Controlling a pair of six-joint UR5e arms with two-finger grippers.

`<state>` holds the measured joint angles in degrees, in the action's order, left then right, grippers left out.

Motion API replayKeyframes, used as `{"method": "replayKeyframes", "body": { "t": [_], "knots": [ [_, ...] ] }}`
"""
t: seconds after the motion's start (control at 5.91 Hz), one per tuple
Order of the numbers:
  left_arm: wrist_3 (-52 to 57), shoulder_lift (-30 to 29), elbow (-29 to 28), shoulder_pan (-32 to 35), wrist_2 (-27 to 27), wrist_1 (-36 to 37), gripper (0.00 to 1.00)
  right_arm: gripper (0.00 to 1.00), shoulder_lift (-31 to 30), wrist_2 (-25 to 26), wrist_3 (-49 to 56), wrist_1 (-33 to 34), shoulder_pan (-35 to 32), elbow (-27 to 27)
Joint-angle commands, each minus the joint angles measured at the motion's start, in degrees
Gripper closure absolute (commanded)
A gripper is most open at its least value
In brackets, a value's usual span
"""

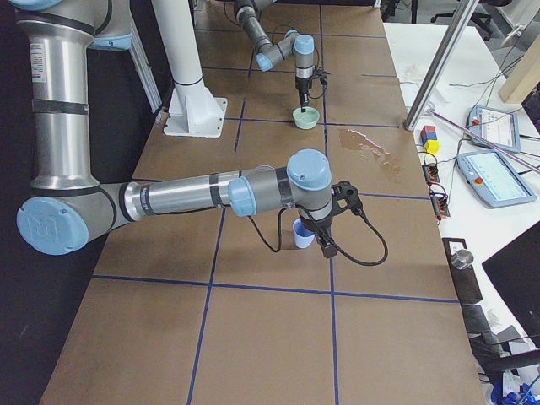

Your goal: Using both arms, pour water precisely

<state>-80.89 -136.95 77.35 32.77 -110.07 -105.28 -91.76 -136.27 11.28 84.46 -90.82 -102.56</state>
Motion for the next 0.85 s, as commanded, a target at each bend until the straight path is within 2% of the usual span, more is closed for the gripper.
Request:
{"method": "replayKeyframes", "body": {
  "t": [0.0, 0.17, 0.34, 0.68],
  "knots": [
    [0.03, 2.54, 2.96, 2.03, -0.32, -0.53, 1.00, 0.00, -0.26, -1.27, 0.05, 0.01, 0.02, -0.18],
    [0.64, 8.05, 9.08, 3.61, -0.50, -0.80, 1.00, 0.00, -0.18, -1.28, 0.05, 0.09, 0.02, 0.08],
    [3.87, 11.41, 11.31, 5.80, -2.24, -0.98, 1.00, 0.00, -0.26, -1.37, 0.05, 0.09, 0.02, 0.26],
    [9.76, 19.30, 11.34, 10.90, -9.17, -10.32, 1.00, 0.00, -0.26, -1.37, -0.56, 0.18, 0.29, 0.43]
  ]
}}
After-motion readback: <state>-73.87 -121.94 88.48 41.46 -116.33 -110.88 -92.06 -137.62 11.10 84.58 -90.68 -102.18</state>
